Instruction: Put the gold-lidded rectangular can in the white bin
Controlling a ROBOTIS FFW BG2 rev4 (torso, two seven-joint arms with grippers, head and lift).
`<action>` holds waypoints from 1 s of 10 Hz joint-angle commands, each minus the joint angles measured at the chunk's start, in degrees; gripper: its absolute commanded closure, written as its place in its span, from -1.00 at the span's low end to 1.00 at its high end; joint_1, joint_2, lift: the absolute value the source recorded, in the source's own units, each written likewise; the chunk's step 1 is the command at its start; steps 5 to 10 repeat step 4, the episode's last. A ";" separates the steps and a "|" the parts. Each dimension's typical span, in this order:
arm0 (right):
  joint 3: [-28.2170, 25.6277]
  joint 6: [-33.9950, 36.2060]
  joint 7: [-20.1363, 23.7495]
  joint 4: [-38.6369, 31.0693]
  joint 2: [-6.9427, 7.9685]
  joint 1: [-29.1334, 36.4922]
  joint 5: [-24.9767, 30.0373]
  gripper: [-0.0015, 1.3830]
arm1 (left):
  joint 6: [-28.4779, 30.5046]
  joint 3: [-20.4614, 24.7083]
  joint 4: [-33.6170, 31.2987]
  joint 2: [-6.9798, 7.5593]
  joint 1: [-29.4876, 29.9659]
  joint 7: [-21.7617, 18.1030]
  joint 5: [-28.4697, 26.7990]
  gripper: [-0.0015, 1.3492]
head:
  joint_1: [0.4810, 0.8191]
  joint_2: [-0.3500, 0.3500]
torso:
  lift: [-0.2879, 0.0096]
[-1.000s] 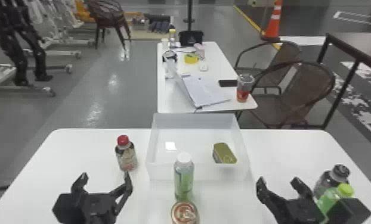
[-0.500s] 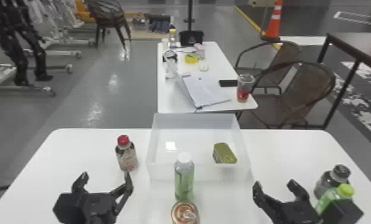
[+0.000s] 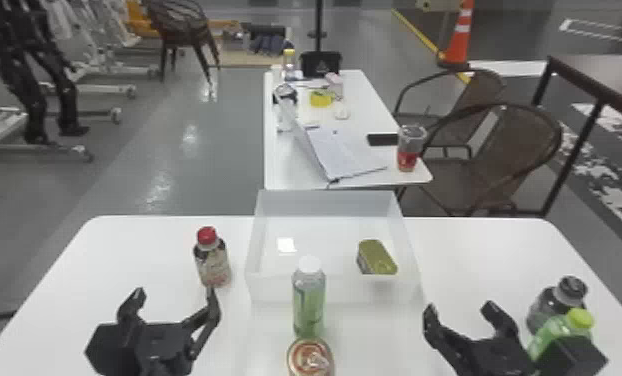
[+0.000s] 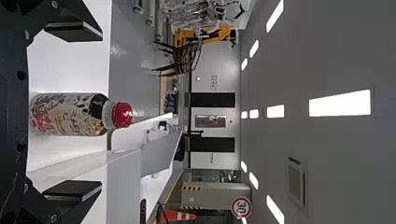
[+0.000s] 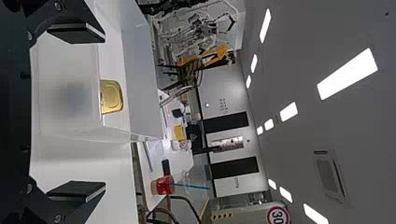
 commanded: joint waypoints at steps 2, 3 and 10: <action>-0.03 0.00 -0.08 0.10 0.03 0.01 0.34 -0.74 | -0.02 0.03 -0.01 0.32 0.09 0.00 0.00 -0.74 | -0.60 0.00 | 0.26; -0.03 -0.09 -0.17 0.10 0.03 0.01 0.43 -0.74 | -0.11 -0.06 -0.01 0.50 0.09 0.00 0.00 -0.74 | -0.60 0.00 | 0.26; -0.03 -0.18 -0.70 -0.16 0.03 0.09 0.96 -0.73 | -0.02 0.03 -0.01 0.67 0.18 0.00 0.00 -0.74 | -0.60 0.00 | 0.26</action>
